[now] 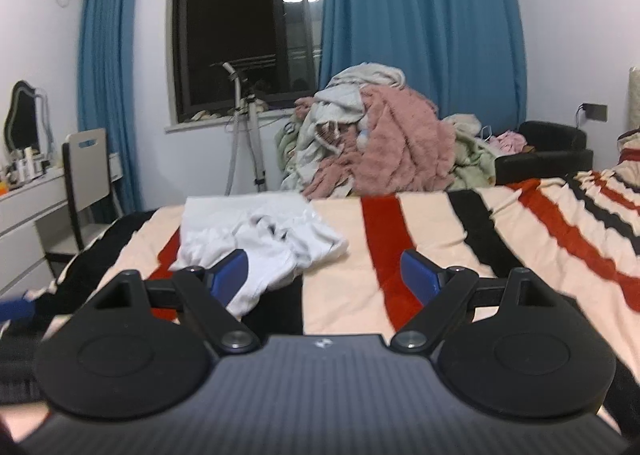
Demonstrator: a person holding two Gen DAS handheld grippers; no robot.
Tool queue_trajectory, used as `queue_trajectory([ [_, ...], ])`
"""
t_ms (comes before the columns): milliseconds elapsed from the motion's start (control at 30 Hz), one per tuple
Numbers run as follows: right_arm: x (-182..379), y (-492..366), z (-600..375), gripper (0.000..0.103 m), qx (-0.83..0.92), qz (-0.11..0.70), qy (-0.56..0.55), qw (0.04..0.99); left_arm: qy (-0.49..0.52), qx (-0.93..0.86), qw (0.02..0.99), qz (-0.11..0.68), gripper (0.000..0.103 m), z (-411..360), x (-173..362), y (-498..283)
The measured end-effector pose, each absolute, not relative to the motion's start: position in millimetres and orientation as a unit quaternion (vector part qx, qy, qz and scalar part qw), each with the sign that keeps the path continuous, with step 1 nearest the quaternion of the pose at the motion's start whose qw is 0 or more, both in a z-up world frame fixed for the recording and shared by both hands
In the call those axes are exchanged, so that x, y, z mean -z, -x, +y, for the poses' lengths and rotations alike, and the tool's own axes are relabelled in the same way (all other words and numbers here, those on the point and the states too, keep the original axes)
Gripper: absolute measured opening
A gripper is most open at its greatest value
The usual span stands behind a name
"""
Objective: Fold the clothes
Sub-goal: 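Move both grippers toward the crumpled white T-shirt on the bed, then grasp the T-shirt hem with the left gripper while the right gripper grasps another edge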
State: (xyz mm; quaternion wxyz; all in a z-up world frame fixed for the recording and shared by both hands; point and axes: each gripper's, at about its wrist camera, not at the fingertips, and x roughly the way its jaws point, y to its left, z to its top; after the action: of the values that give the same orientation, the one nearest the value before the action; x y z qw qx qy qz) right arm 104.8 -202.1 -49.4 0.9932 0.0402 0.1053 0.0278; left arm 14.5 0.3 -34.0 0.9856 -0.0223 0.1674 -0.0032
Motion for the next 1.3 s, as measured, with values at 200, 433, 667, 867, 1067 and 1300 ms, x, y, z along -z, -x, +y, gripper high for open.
queue_trajectory([
  [200, 1, -118, -215, 0.085, -0.003, 0.052, -0.046, 0.998, 0.011, 0.024, 0.981, 0.194, 0.103, -14, 48, -32],
  [433, 23, -136, -252, 0.085, -0.019, 0.081, -0.107, 0.991, 0.009, 0.057, 0.964, 0.261, 0.103, -45, 76, -109],
  [667, 72, -163, -279, 0.085, 0.025, 0.121, -0.106, 0.987, -0.094, 0.057, 0.97, 0.218, 0.103, -106, 106, -214],
  [867, 108, -206, -292, 0.085, 0.07, 0.132, -0.108, 0.983, -0.139, 0.027, 0.966, 0.218, 0.083, -131, 139, -281],
  [1067, 131, -222, -285, 0.085, 0.095, 0.129, -0.089, 0.983, -0.058, 0.059, 0.978, 0.193, 0.011, -90, 125, -278],
  [1300, 128, -207, -271, 0.085, 0.071, 0.097, -0.078, 0.99, 0.028, 0.065, 0.986, 0.154, 0.006, -27, 72, -223],
])
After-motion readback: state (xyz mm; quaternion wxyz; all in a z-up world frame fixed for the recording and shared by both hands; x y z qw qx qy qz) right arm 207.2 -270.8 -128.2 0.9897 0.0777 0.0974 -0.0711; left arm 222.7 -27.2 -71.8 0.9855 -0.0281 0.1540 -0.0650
